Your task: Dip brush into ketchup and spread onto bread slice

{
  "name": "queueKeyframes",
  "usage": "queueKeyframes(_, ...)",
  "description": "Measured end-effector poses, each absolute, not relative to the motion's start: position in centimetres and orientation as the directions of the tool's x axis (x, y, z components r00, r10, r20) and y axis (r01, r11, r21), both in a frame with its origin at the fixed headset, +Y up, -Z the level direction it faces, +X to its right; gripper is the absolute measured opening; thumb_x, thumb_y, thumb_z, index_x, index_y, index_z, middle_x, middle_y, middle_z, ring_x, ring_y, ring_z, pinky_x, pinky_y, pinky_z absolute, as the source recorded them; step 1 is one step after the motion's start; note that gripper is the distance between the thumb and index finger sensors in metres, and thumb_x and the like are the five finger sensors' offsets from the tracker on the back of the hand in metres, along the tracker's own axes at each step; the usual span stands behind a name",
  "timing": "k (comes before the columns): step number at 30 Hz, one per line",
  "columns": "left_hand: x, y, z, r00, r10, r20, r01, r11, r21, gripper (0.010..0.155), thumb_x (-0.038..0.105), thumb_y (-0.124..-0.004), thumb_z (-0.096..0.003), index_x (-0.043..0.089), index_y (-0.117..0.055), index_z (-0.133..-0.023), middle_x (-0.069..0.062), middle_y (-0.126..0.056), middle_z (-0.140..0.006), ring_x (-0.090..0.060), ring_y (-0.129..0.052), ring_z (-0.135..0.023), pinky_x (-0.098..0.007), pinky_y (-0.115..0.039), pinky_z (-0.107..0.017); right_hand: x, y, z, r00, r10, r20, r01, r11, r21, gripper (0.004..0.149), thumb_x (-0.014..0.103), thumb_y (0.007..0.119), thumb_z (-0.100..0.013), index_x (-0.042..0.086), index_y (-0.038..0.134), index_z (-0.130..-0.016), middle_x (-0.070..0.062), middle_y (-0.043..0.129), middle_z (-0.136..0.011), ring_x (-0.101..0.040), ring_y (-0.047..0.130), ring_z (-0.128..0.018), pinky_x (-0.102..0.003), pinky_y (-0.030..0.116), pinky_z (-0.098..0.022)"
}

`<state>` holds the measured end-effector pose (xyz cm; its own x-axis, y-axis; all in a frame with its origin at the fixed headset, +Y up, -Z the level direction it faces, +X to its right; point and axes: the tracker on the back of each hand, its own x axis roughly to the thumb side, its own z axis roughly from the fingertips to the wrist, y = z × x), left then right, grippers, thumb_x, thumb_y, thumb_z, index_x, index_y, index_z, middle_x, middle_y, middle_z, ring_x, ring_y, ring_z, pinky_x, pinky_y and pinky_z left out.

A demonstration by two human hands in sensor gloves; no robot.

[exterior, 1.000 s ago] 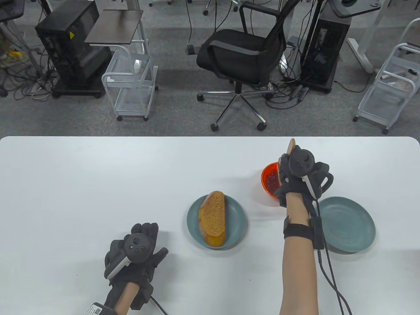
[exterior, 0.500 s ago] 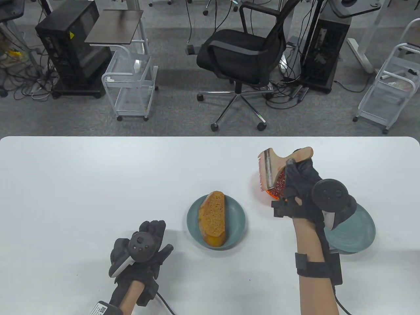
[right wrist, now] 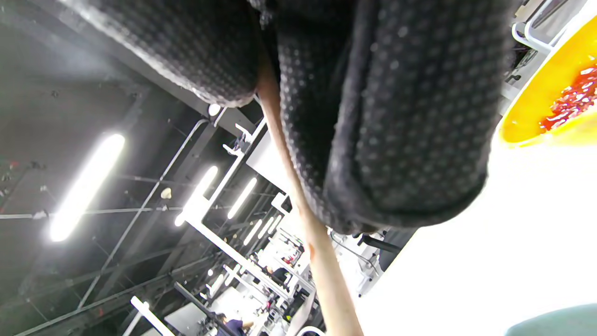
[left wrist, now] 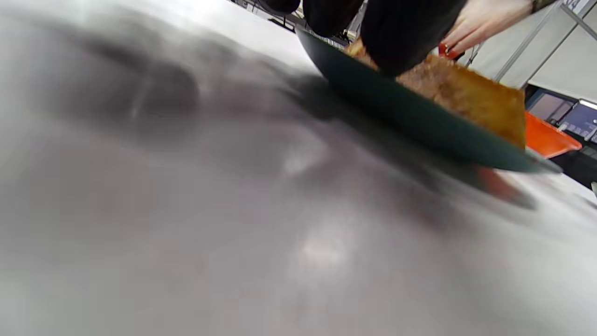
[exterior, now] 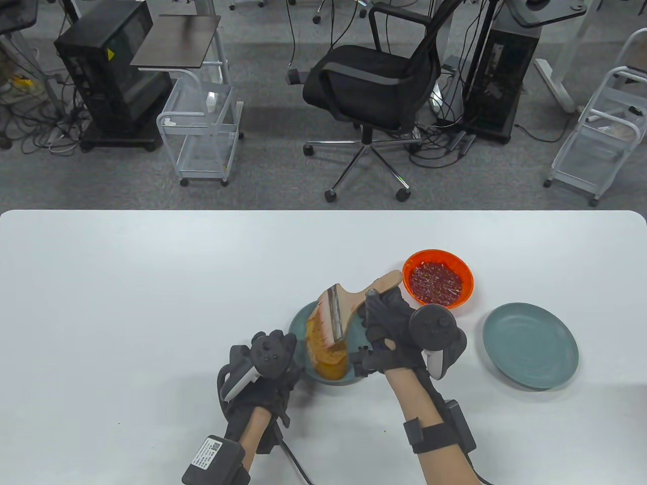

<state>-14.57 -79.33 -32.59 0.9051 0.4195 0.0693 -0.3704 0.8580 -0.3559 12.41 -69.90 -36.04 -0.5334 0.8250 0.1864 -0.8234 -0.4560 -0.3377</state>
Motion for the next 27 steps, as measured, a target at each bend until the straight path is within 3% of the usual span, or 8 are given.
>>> queueKeyframes(10,-14.5,-79.3,-32.5,0.901,0.428,0.067,-0.379,0.854,-0.357,0.06,0.046,-0.063,-0.0649,0.02,-0.044,-0.116,-0.01,-0.034,-0.119,-0.041,-0.016,-0.105,-0.062,-0.024,-0.068,14.3,-69.4,-35.4,-0.671,0.714,0.201,-0.698,-0.516,-0.497,0.052,0.026,0.082,-0.052,-0.012,0.072,-0.087,-0.032,0.093,-0.061,-0.035,0.115,-0.034,-0.034,0.103,-0.018)
queueKeyframes(16,-14.6,-79.4,-32.4,0.898,0.434,0.07,-0.383,0.85,-0.361,0.061,0.046,-0.063,-0.0648,0.02,-0.043,-0.116,-0.01,-0.035,-0.119,-0.041,-0.018,-0.106,-0.062,-0.025,-0.068,12.4,-70.9,-35.3,-0.481,0.859,0.178,-0.844,-0.398,-0.359,0.052,0.025,0.082,-0.052,-0.012,0.072,-0.087,-0.034,0.092,-0.061,-0.037,0.114,-0.034,-0.035,0.102,-0.018)
queueKeyframes(21,-14.7,-79.5,-32.3,0.894,0.442,0.074,-0.389,0.847,-0.363,0.061,0.046,-0.063,-0.0648,0.02,-0.043,-0.116,-0.011,-0.036,-0.119,-0.041,-0.018,-0.106,-0.061,-0.026,-0.068,13.2,-71.0,-35.4,-0.537,0.828,0.161,-0.803,-0.443,-0.398,0.052,0.025,0.082,-0.052,-0.012,0.072,-0.088,-0.033,0.093,-0.062,-0.037,0.114,-0.034,-0.035,0.102,-0.019)
queueKeyframes(25,-14.7,-79.4,-32.3,0.893,0.443,0.074,-0.389,0.845,-0.367,0.061,0.046,-0.063,-0.0647,0.02,-0.043,-0.116,-0.01,-0.036,-0.119,-0.041,-0.018,-0.106,-0.061,-0.026,-0.068,14.9,-70.1,-35.0,-0.661,0.725,0.194,-0.694,-0.493,-0.524,0.052,0.027,0.081,-0.053,-0.01,0.072,-0.088,-0.031,0.093,-0.063,-0.035,0.114,-0.035,-0.034,0.102,-0.019)
queueKeyframes(27,-14.7,-79.4,-32.4,0.894,0.442,0.072,-0.387,0.843,-0.374,0.061,0.046,-0.063,-0.0649,0.02,-0.043,-0.116,-0.011,-0.034,-0.119,-0.042,-0.017,-0.105,-0.062,-0.025,-0.068,14.6,-70.2,-34.8,-0.643,0.728,0.238,-0.721,-0.469,-0.51,0.052,0.027,0.081,-0.053,-0.01,0.071,-0.089,-0.031,0.092,-0.064,-0.035,0.114,-0.036,-0.034,0.102,-0.02)
